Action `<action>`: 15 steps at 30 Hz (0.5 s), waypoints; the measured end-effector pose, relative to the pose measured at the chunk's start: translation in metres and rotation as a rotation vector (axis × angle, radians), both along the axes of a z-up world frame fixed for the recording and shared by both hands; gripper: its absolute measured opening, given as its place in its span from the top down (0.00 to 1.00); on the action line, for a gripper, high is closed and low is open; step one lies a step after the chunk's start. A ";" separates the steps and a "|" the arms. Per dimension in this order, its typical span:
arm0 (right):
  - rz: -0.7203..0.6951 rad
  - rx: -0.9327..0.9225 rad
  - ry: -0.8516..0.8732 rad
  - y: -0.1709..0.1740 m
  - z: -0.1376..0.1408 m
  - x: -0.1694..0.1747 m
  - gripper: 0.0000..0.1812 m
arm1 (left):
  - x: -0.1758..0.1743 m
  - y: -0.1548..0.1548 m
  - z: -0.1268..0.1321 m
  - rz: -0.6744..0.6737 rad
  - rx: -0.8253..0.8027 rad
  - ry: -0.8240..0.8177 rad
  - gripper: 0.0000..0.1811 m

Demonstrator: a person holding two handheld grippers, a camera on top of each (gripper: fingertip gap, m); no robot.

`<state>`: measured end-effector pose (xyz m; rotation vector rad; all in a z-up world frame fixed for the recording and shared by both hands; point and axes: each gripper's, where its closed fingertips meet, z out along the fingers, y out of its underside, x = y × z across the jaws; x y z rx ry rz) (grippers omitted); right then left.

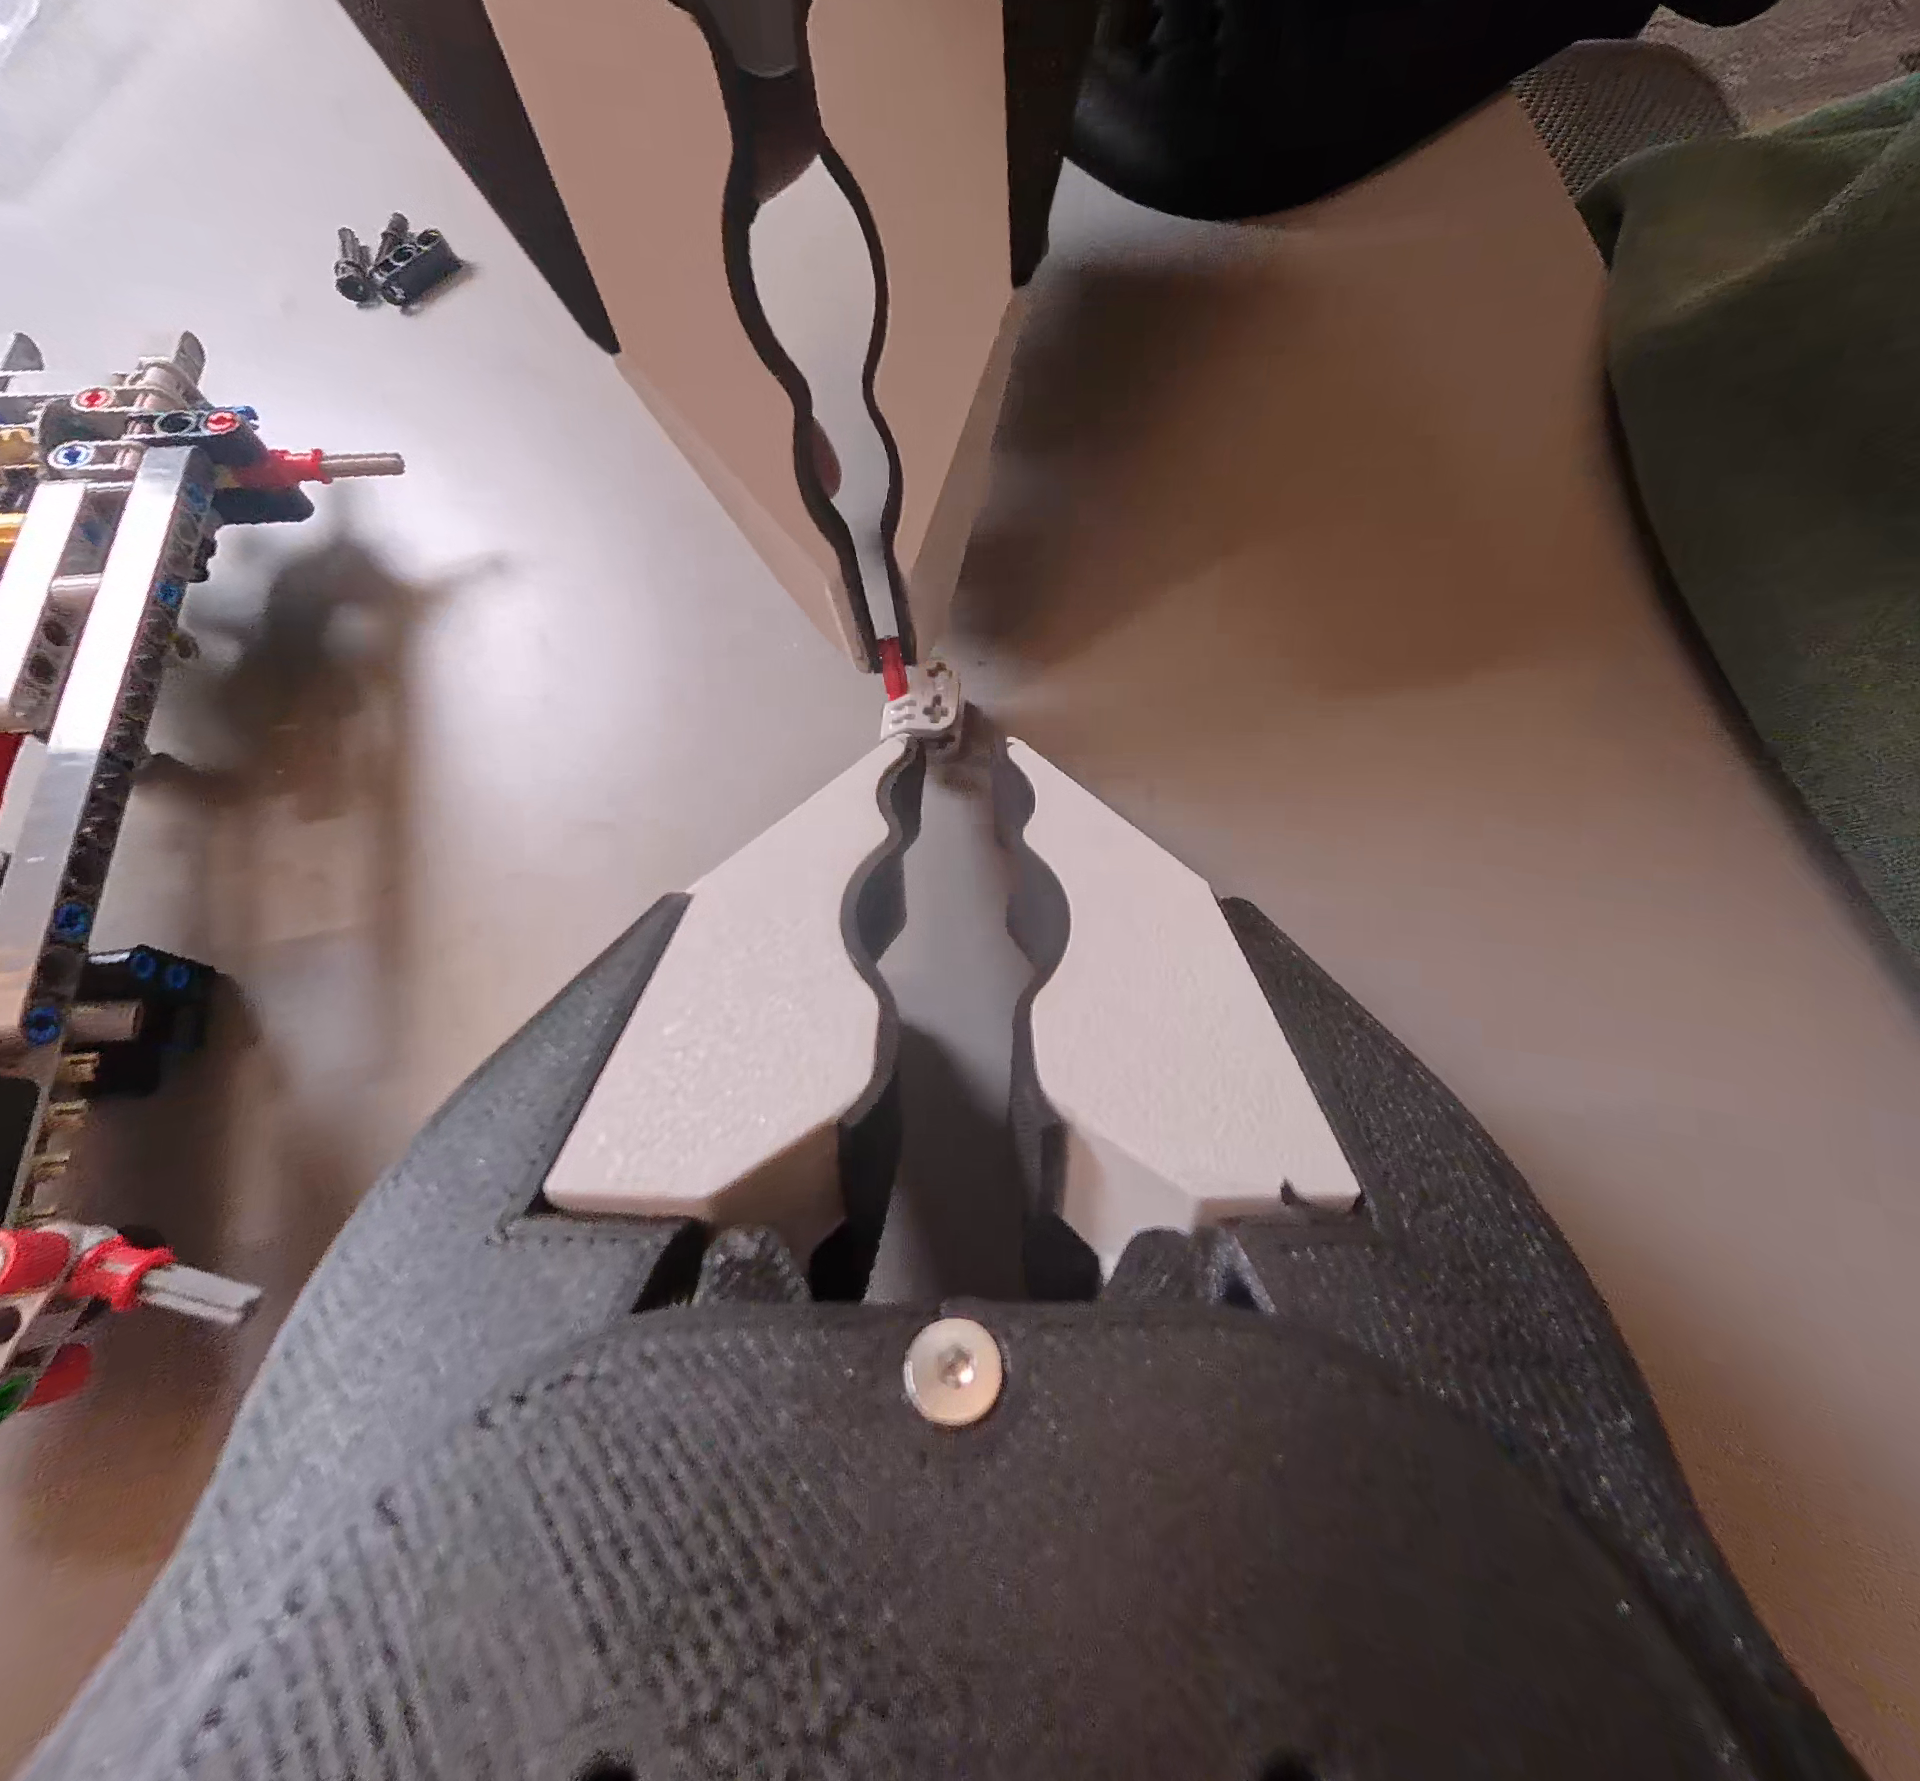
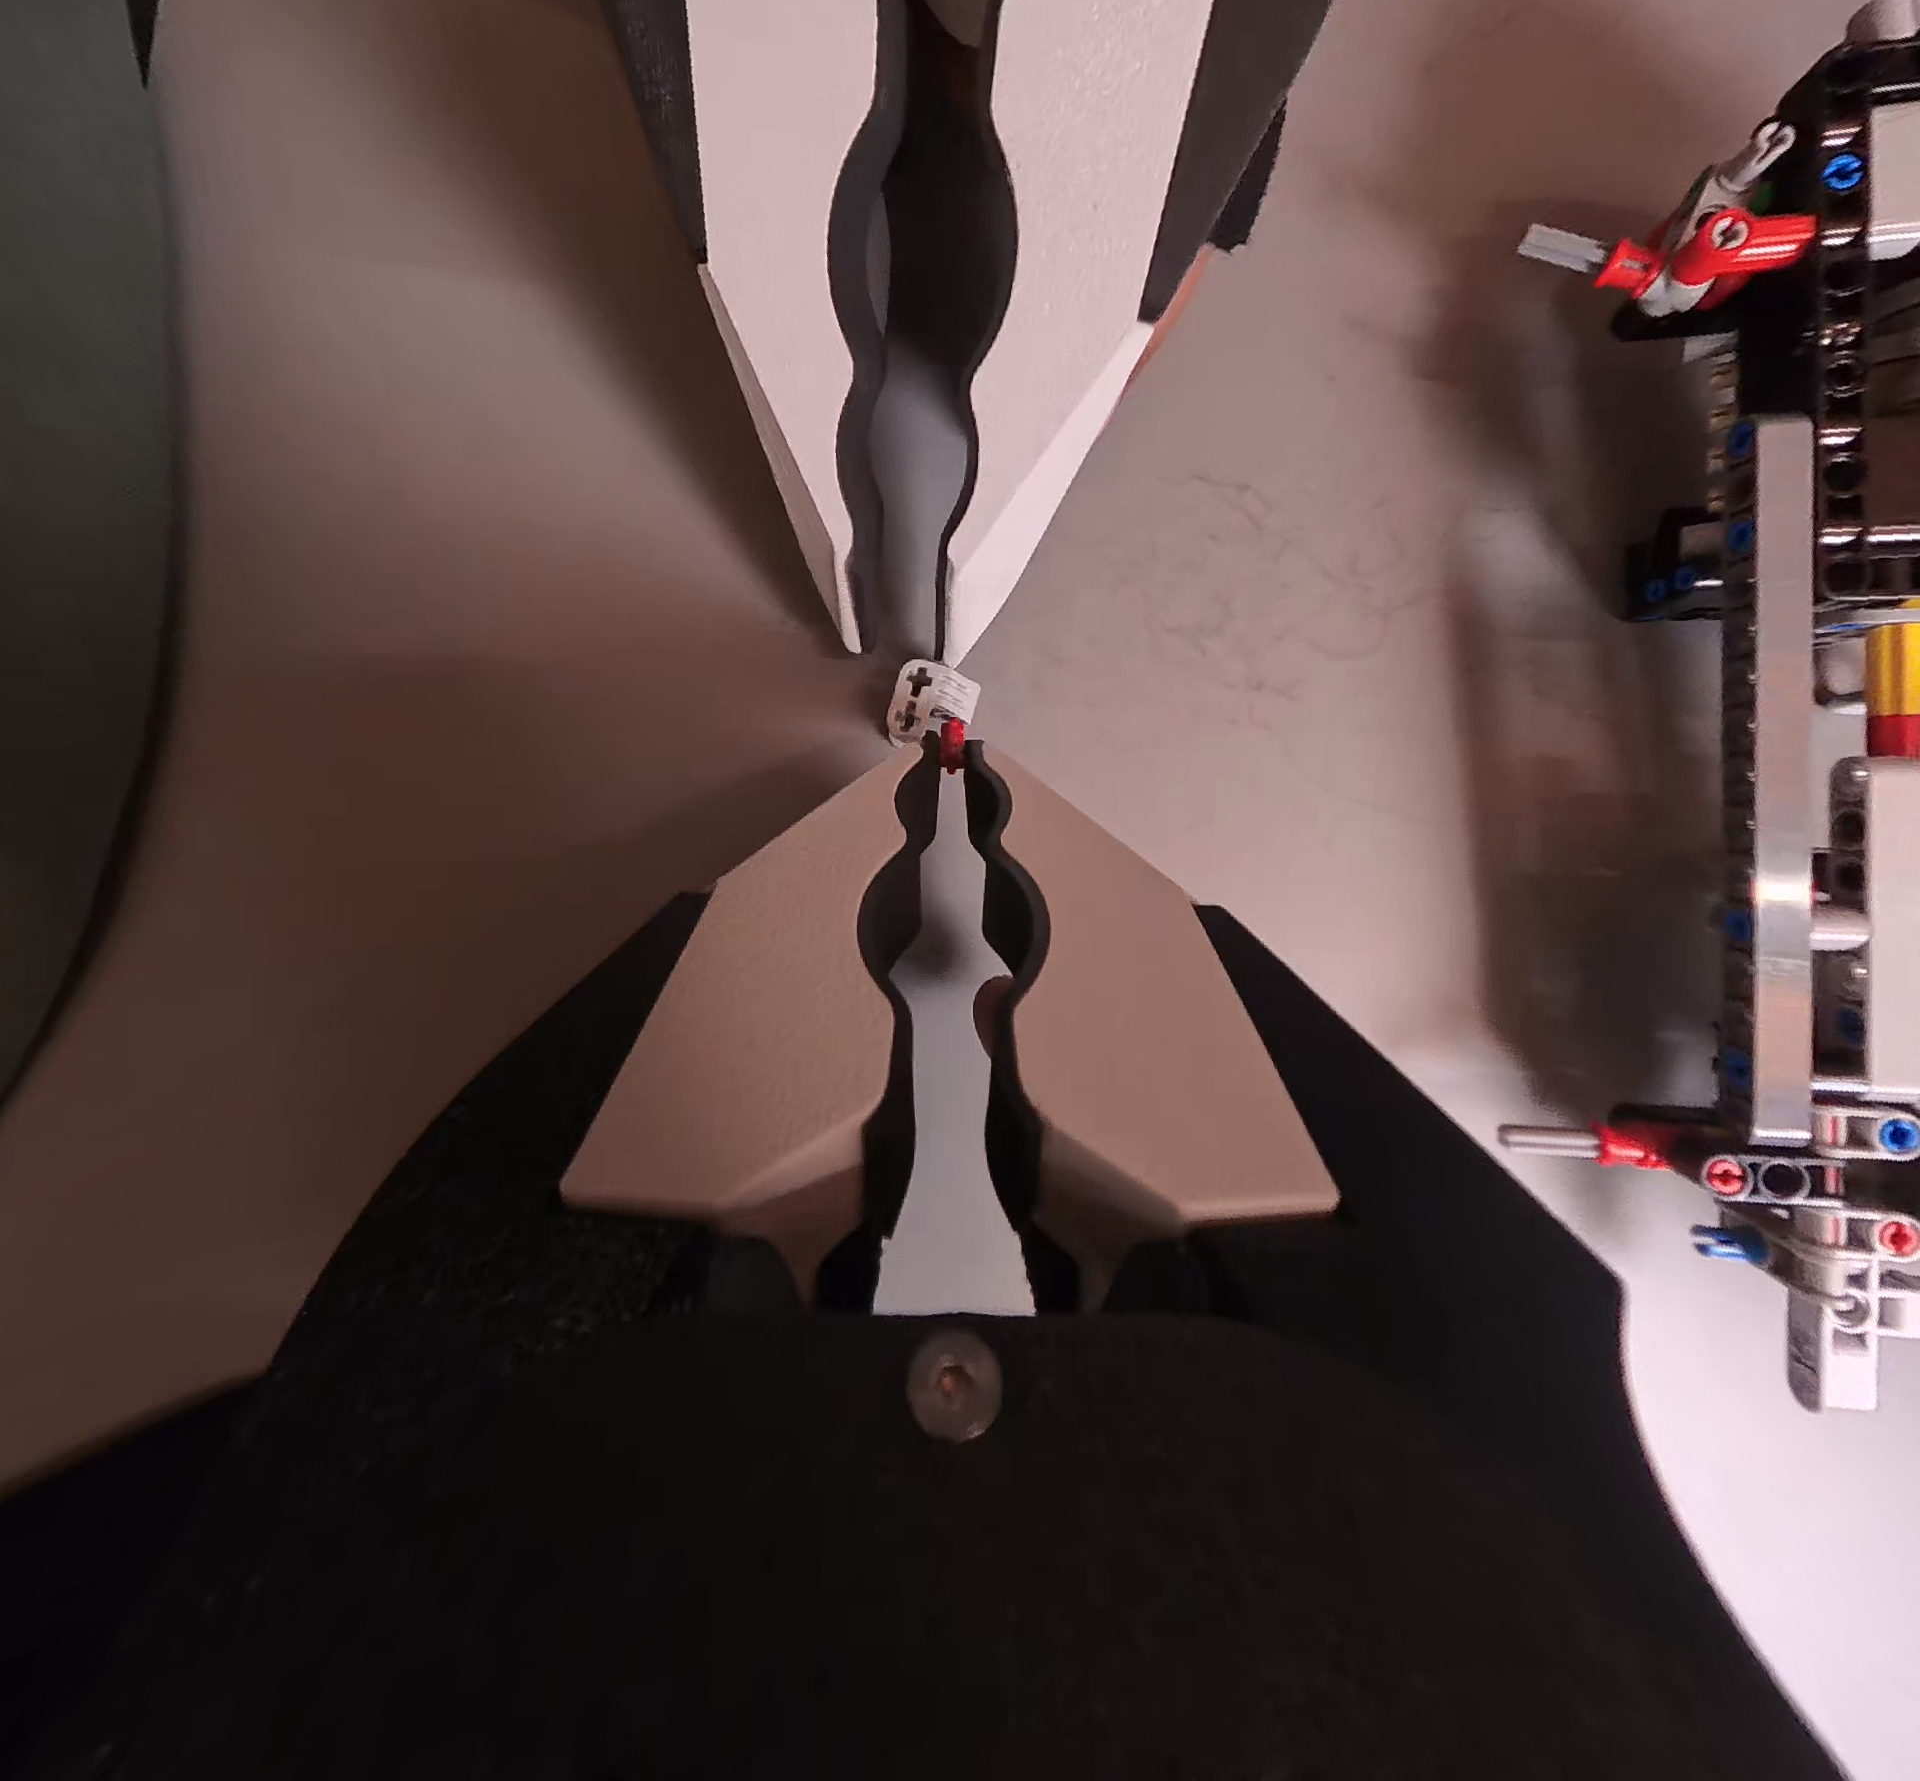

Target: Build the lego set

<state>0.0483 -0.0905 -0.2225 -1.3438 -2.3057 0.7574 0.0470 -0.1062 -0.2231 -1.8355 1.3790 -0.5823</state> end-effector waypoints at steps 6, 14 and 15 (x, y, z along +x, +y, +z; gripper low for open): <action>0.010 0.001 -0.009 0.003 0.002 0.000 1.00 | -0.006 0.008 0.001 0.046 0.013 -0.013 0.90; 0.043 -0.002 0.002 -0.004 0.013 0.006 1.00 | 0.006 0.009 -0.003 0.017 0.021 0.012 0.91; 0.048 0.004 -0.001 -0.005 0.014 0.006 1.00 | 0.007 0.009 -0.003 0.015 0.024 0.016 0.92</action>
